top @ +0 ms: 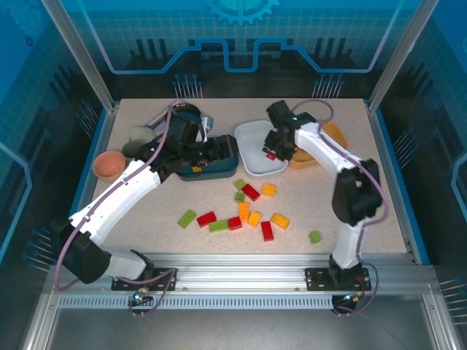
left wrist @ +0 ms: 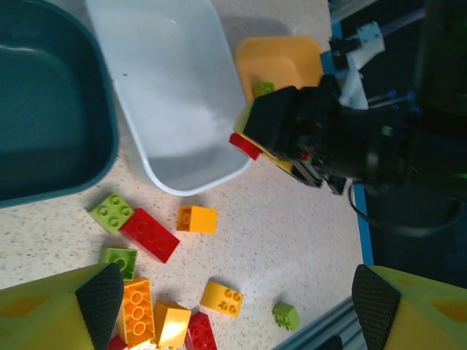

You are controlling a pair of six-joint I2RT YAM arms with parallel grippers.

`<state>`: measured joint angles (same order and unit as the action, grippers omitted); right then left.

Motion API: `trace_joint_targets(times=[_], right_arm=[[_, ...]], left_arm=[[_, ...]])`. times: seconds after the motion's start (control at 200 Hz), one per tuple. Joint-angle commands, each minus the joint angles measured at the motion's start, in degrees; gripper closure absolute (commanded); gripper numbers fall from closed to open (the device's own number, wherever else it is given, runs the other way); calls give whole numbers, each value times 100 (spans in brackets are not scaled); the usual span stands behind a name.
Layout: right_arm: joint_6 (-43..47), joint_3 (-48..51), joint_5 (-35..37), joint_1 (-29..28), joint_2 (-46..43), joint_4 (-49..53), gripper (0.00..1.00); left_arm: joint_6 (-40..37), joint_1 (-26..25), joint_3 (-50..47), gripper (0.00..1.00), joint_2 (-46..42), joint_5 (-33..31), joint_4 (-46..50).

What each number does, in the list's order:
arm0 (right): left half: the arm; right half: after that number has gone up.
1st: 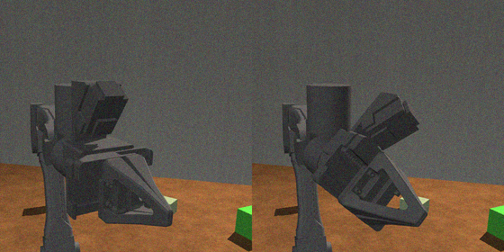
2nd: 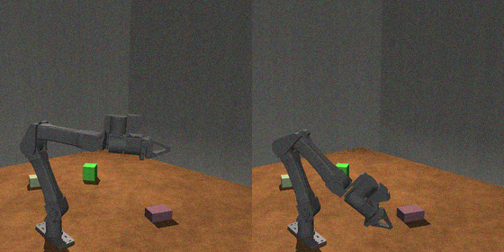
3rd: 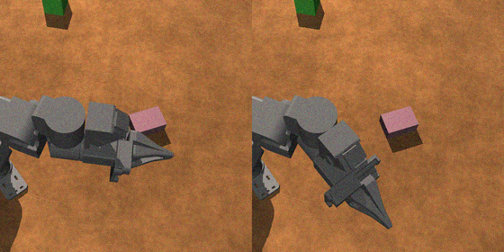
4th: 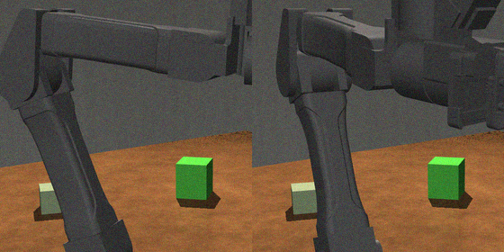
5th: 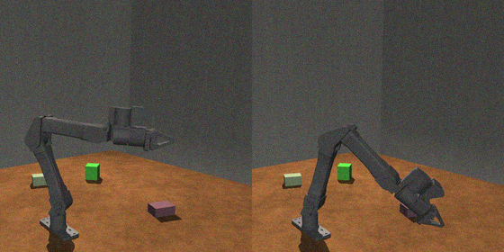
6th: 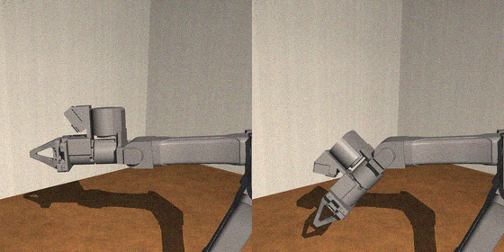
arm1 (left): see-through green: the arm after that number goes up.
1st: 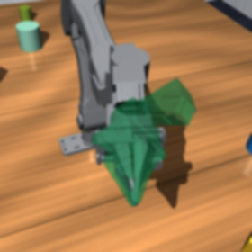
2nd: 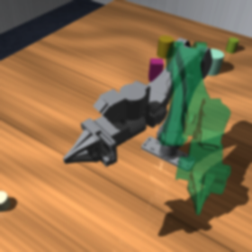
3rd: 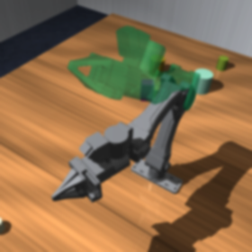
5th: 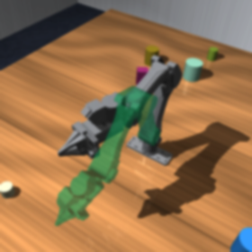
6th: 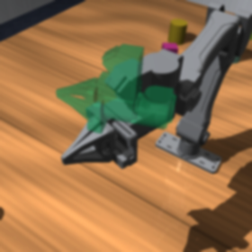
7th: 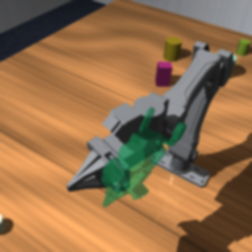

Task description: Sort the legos into containers by color

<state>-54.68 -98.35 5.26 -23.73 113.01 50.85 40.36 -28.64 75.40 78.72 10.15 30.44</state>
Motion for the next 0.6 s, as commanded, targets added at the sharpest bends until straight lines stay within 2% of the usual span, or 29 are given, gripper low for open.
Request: trace_joint_targets(times=[0.0, 0.195, 0.305, 0.4, 0.485, 0.595], right_arm=[[595, -970, 184, -34, 944, 629, 71], [923, -2944, -89, 38, 2522, 1506, 63], [1011, -3384, -174, 59, 2711, 1679, 45], [1038, -3338, -161, 47, 2417, 1683, 36], [1006, -2963, -28, 48, 1824, 1667, 35], [712, -1485, 311, 53, 447, 1401, 35]], left_arm=[[197, 86, 18, 14, -61, -110, 217], [307, 88, -330, 14, -316, -108, 232], [323, 92, -468, 14, -442, -77, 242], [257, 87, -505, 14, -454, 103, 209], [180, 82, -524, 14, -403, 365, 144], [-35, -20, -515, 14, -287, 804, -3]])
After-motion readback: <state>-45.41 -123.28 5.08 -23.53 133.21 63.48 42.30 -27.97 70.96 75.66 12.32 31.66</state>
